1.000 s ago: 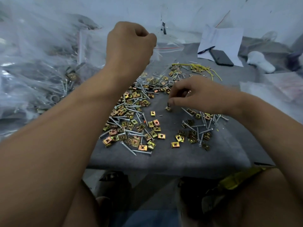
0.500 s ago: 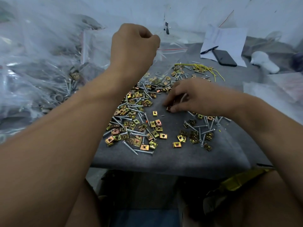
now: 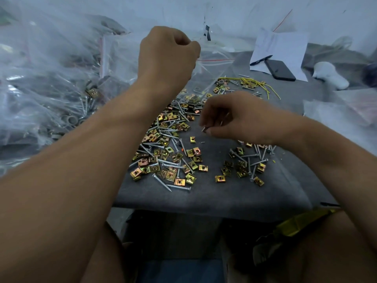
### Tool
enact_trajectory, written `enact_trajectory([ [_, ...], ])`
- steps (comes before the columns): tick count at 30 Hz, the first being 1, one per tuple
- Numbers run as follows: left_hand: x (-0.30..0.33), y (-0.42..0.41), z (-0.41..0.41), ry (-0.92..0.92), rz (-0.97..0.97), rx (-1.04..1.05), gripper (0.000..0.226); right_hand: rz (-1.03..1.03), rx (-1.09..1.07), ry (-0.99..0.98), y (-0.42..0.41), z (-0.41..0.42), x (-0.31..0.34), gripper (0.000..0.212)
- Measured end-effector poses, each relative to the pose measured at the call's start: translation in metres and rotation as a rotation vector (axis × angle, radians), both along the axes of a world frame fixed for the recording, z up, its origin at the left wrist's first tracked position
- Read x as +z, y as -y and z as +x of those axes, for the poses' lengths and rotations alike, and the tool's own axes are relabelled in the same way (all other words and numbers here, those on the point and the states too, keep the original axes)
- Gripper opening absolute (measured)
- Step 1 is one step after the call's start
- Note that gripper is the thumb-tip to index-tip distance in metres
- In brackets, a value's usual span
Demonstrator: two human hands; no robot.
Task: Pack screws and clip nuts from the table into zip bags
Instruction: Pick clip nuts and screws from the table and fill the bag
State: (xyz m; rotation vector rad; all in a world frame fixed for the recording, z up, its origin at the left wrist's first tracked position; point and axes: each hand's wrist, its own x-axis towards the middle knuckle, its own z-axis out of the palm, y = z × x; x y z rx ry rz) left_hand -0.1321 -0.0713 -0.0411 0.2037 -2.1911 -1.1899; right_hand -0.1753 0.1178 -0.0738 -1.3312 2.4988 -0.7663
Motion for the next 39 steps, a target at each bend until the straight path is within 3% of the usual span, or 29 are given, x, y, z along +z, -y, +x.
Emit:
enact_trajectory([
  [3,0.000,-0.001,0.000,0.002,-0.003,0.005,0.025,-0.044,0.012,0.090,0.006,0.005,0.000,0.032],
  [7,0.001,-0.002,0.000,0.011,0.012,0.001,0.025,0.159,0.024,-0.077,0.020,0.016,-0.004,0.025],
  [13,0.004,-0.001,0.001,0.025,0.018,0.020,0.026,0.249,-0.026,-0.195,0.035,0.028,-0.004,0.013],
  [19,0.005,-0.001,0.003,0.032,0.030,0.020,0.025,0.254,-0.015,-0.162,0.031,0.027,-0.002,0.010],
  [24,0.006,0.000,0.002,0.031,0.052,0.036,0.024,0.103,-0.014,-0.078,0.026,0.027,0.004,0.015],
  [28,0.005,0.000,0.002,0.022,0.044,0.038,0.026,0.226,-0.052,-0.085,0.033,0.036,0.001,0.015],
  [35,0.007,0.002,0.003,0.013,0.045,0.038,0.025,0.303,-0.113,-0.174,0.046,0.049,0.004,0.010],
  [39,0.005,0.003,0.004,0.017,0.041,0.027,0.024,0.304,-0.119,-0.121,0.046,0.052,0.008,0.008],
])
